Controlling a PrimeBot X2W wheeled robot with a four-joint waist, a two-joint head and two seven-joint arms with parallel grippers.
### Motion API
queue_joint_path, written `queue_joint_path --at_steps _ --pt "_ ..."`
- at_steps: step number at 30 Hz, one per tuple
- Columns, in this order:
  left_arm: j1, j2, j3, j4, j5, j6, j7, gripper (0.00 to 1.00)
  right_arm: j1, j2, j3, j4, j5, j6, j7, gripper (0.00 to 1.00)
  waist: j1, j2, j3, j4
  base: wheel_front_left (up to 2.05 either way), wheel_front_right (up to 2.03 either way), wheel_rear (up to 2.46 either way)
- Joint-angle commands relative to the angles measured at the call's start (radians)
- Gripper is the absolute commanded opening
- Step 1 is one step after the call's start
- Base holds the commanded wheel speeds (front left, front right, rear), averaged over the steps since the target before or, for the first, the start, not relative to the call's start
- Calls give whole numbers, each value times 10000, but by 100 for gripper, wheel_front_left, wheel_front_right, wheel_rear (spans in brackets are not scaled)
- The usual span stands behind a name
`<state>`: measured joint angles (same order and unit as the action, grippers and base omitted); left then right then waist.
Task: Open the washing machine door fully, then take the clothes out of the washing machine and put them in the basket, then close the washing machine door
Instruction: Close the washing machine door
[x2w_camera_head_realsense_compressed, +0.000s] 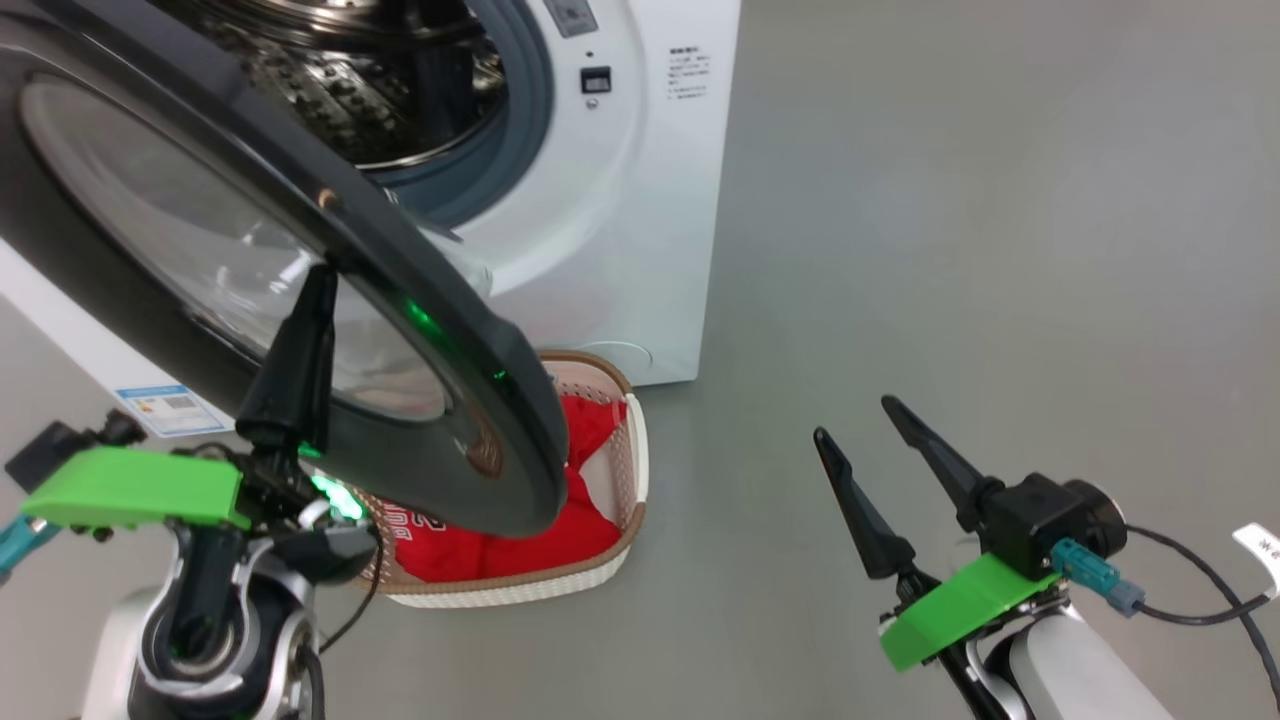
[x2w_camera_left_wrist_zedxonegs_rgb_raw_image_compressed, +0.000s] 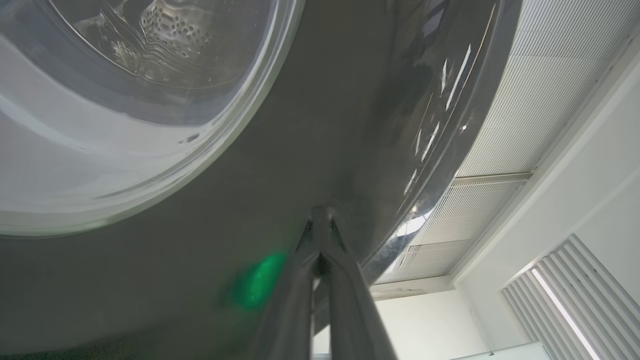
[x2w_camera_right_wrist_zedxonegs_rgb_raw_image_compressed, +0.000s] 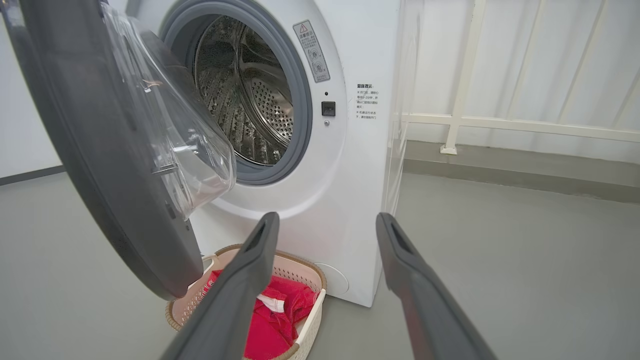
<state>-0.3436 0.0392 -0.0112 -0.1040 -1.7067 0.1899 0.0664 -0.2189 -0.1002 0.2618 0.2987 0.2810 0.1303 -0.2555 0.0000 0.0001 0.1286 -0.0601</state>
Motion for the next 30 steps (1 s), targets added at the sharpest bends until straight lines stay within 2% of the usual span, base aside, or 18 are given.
queue_joint_path --at_steps 1,17,30 --pt "-460 111 179 -169 64 -116 -62 0 -415 -51 178 -306 -53 4 -63 100 0 -1 186 -182 0 0 0" --pt "-2383 111 249 1055 328 -619 -816 0 -796 -26 36 -501 -7 4 -63 100 0 -1 1063 -953 0 0 0" --pt "-3756 152 235 2050 428 -899 -845 0 -980 -1 -7 -621 20 4 -63 100 0 -1 1561 -1374 0 0 0"
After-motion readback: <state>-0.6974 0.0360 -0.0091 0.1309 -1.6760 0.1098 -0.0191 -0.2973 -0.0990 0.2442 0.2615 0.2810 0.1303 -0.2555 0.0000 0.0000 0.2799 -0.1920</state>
